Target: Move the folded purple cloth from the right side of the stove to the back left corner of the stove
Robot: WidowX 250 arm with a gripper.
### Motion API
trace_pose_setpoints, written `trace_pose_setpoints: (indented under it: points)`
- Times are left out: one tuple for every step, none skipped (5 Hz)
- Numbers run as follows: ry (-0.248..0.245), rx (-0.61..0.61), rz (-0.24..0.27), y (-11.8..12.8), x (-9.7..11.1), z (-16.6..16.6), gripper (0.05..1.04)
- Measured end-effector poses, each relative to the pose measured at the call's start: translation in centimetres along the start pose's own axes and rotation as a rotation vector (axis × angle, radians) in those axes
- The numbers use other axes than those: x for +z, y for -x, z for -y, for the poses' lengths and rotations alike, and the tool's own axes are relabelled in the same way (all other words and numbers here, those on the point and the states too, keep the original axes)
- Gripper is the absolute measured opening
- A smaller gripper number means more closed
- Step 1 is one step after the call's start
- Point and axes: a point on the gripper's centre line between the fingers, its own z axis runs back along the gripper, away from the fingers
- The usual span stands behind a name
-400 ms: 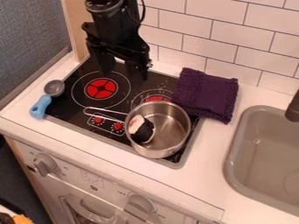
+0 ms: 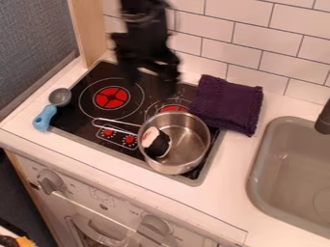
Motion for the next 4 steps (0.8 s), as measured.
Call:
trace_pose_setpoints:
  points:
    - [-0.003, 0.048, -0.005, -4.0, -1.3, 1.5, 1.0]
    - [0.017, 0.078, 0.007, -7.9, -3.3, 3.8, 1.0]
    - [0.006, 0.119, -0.024, -8.8, -5.8, 4.8, 1.0]
    - [-0.003, 0.14, -0.041, -8.6, -7.5, 4.8, 1.0]
